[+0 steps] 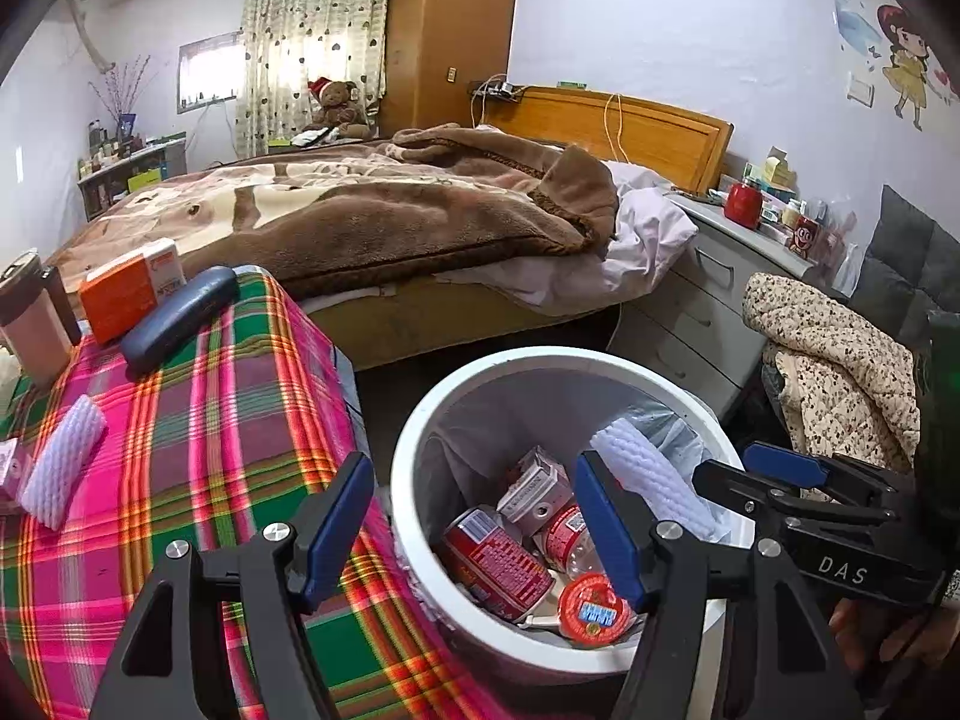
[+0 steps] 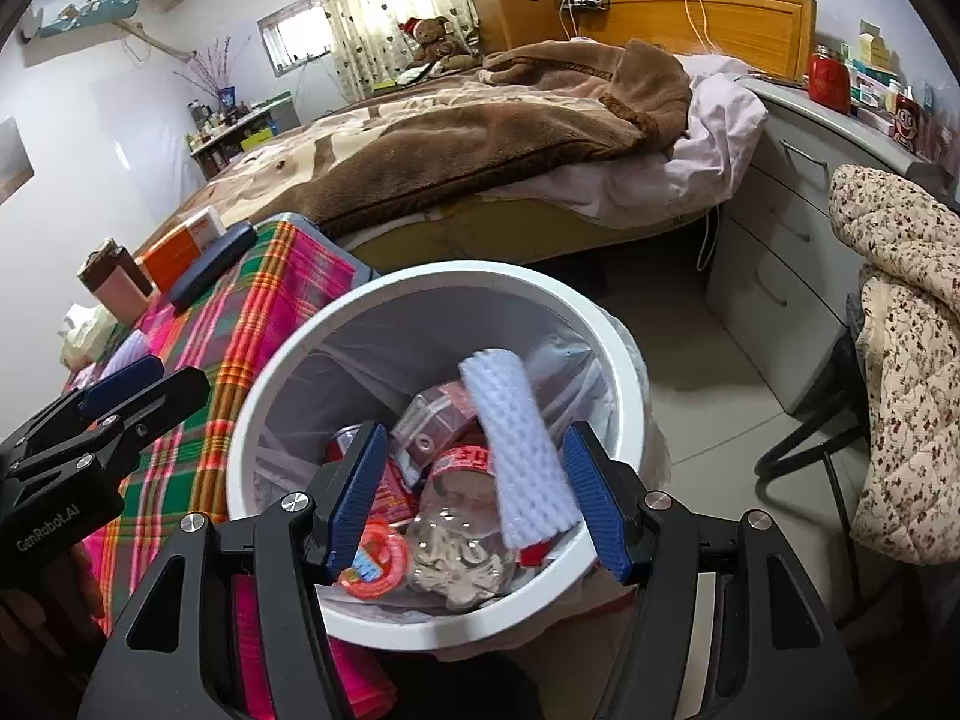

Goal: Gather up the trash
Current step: 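Move both open tools back over the plaid table toward the carton and sleeve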

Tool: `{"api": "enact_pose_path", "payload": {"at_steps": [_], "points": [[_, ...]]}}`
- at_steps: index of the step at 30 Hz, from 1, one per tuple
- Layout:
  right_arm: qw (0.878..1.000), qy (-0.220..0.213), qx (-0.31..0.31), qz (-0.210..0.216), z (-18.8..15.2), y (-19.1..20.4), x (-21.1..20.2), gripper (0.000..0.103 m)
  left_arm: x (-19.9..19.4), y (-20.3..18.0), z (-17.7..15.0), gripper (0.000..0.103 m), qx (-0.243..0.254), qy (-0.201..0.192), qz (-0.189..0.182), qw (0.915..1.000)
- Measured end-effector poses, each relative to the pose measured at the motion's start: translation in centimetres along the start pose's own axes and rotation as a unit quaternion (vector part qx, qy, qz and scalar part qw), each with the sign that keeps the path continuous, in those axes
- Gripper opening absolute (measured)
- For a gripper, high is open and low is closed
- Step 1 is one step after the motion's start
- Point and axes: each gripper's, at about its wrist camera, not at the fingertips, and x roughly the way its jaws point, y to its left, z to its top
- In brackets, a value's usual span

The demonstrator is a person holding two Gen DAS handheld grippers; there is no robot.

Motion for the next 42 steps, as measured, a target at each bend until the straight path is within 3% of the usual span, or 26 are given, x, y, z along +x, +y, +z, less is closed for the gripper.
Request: {"api": "enact_pose_path", "payload": {"at_steps": [20, 30, 42], "points": [[0.999, -0.034, -0.022, 0.036, 0.5, 5.0, -0.5, 0.063, -6.0, 6.3, -0.6, 0.069, -0.04, -0.039, 0.055, 0.9969], [0.995, -0.048, -0.038, 0.079, 0.9, 9.6, 0.6, 0.063, -9.4, 13.4, -1.8, 0.069, -0.088, -0.055, 0.098, 0.9898], [0.988, -0.027, -0.087, 0.121, 1.5, 16.7, 3.6, 0.063, -12.2, 23.0, -3.8, 0.069, -0.144, -0.053, 0.173, 0.9729]]}}
